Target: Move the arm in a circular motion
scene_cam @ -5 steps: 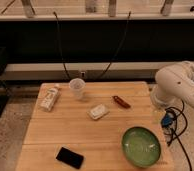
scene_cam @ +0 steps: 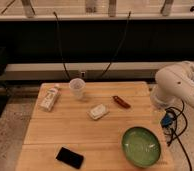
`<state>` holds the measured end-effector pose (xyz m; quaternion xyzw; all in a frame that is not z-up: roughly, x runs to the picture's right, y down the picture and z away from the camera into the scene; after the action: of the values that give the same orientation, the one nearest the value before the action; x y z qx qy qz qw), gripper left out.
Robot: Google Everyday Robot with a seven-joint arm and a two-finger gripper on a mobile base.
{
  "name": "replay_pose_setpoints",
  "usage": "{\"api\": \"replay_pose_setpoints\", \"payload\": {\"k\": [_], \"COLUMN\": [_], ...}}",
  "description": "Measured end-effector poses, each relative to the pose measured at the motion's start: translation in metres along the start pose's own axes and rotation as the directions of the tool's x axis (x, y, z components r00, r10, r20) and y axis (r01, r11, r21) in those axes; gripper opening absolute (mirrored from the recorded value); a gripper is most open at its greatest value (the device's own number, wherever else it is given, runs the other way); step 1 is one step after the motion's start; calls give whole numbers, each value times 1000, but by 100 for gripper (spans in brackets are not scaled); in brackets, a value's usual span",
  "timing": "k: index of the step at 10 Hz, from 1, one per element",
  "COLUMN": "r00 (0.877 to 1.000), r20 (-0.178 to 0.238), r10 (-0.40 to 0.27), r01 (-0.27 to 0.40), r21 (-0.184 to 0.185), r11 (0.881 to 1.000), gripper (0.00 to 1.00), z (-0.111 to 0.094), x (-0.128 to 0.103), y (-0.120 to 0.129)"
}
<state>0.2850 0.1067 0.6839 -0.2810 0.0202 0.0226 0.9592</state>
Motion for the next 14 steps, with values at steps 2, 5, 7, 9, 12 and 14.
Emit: {"api": "replay_pose_setpoints", "payload": {"k": [2, 5, 7, 9, 12, 14], "r00": [1000, 1000, 1000, 1000, 1000, 998], "r20": [0, 0, 0, 0, -11, -20], "r10": [0, 0, 0, 0, -23, -64], "r01": [0, 0, 0, 0, 23, 65], "r21": [0, 0, 0, 0, 6, 15], "r11": [1000, 1000, 1000, 1000, 1000, 998], "gripper": [80, 80, 80, 80, 80, 80], "z": [0, 0, 0, 0, 0, -1], "x": [0, 0, 0, 0, -10, -43], "y": [0, 0, 0, 0, 3, 4]}}
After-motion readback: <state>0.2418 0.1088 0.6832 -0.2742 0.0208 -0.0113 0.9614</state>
